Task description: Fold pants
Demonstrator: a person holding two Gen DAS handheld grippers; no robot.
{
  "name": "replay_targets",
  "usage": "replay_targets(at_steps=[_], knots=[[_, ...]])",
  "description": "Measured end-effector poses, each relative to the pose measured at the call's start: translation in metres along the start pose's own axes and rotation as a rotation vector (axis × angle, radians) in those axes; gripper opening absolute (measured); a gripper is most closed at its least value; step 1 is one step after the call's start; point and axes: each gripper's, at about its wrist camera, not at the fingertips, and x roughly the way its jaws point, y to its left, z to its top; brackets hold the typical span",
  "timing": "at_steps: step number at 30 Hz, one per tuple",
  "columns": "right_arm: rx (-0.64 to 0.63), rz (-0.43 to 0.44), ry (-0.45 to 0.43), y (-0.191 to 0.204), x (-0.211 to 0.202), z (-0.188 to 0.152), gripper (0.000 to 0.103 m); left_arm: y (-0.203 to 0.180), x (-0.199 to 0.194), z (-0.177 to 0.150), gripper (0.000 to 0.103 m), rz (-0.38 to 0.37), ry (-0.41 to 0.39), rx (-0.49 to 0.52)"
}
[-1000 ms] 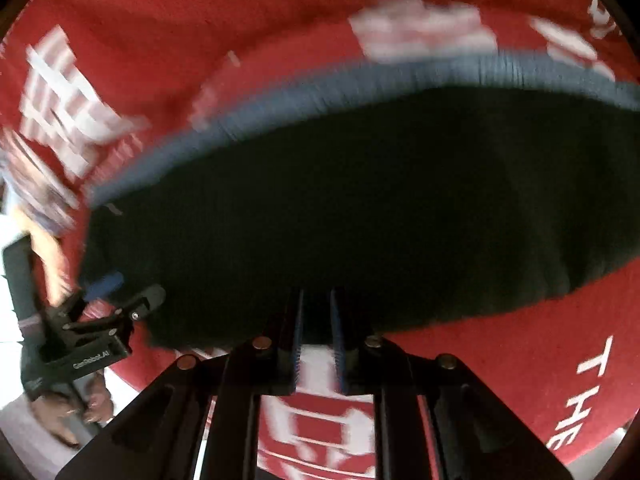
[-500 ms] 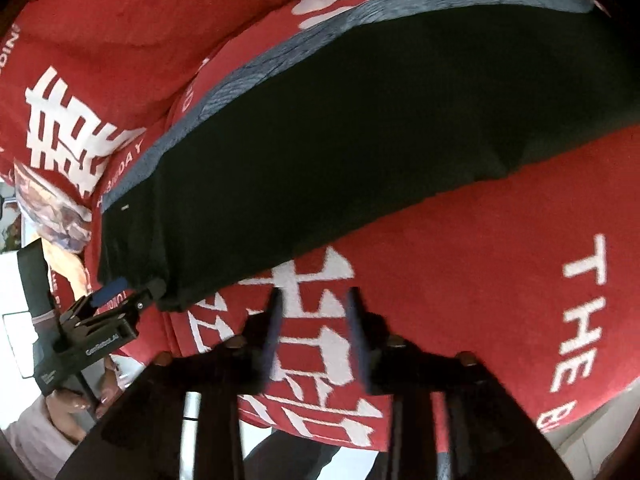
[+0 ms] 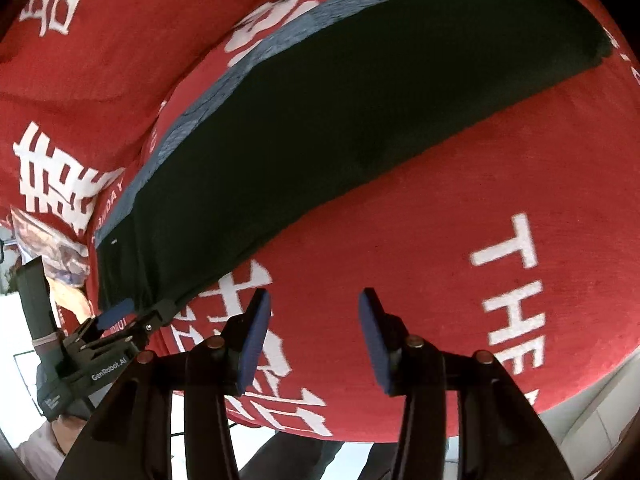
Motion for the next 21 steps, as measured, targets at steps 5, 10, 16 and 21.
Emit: replay_targets(at_steps=[5, 10, 16, 21], knots=[[0.037, 0.012, -0.036, -0.024, -0.014, 0.004, 0.053, -0.034, -0.002, 0.008, 0.100, -0.006, -0.005, 0.037], [0.080, 0.024, -0.072, -0.055, -0.030, 0.010, 0.053, -0.071, 0.000, 0.015, 0.100, -0.004, -0.005, 0.086], [0.147, 0.036, -0.123, -0.095, -0.048, 0.016, 0.053, -0.113, 0.001, 0.022, 0.100, -0.003, -0.011, 0.139], [0.190, 0.028, -0.184, -0.127, -0.066, 0.031, 0.053, -0.145, -0.002, 0.041, 0.100, -0.037, -0.026, 0.112]])
